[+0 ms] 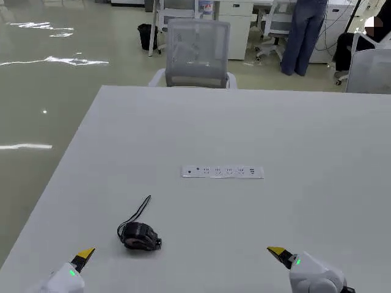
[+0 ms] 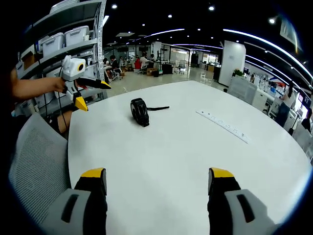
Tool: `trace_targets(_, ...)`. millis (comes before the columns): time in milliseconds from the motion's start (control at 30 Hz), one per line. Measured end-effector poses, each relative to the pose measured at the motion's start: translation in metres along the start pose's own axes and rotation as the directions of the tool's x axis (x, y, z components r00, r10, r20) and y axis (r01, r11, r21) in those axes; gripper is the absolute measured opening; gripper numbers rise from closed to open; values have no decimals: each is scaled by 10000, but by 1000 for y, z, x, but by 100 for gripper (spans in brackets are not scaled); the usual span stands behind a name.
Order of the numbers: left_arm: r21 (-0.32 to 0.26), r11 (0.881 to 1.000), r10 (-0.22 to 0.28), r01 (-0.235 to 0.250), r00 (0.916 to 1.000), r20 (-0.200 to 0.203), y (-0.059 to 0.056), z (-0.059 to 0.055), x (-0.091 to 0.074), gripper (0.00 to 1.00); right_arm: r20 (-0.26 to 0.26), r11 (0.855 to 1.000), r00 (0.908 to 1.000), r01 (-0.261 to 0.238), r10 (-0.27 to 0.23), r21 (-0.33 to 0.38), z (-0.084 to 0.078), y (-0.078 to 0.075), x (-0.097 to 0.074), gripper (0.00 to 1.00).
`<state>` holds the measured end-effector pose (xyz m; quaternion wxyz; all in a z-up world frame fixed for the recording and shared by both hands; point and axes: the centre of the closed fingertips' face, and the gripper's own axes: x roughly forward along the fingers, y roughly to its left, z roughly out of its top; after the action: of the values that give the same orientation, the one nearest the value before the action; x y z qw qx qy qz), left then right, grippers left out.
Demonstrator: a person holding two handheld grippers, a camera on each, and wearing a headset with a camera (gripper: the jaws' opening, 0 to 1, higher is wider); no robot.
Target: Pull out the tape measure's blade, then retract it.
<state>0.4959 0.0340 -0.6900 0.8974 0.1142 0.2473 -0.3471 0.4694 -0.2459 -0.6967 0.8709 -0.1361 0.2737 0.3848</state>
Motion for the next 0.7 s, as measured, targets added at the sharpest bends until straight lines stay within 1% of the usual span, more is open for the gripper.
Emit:
trace_targets(100,13,10000,-27,27,10000,-25,2,-1,-2,99,186,9995,9998,77,-83,312,-3,-2,-7,92)
trace_targets(167,-6,9999,-122,122,9999,-18,1,0,-3,99,195,9992,9997,107,-114,381,-6,-4,-9,94)
trace_targets(300,116,9997,-212,214,9997,-147,1,-3,-3,99,243,9985,9993,288,-300,461,-10,-8,-16,97)
trace_targets(533,-44,9996,-273,272,9993,-238,1,-4,-3,99,106,9986,9991,396,-400,341,-13,-12,-19,97)
trace_targets(700,-78,9998,-160,158,9996,-228,7,-4,-4,99,87,9988,9991,403,-406,295,-12,-14,-19,97)
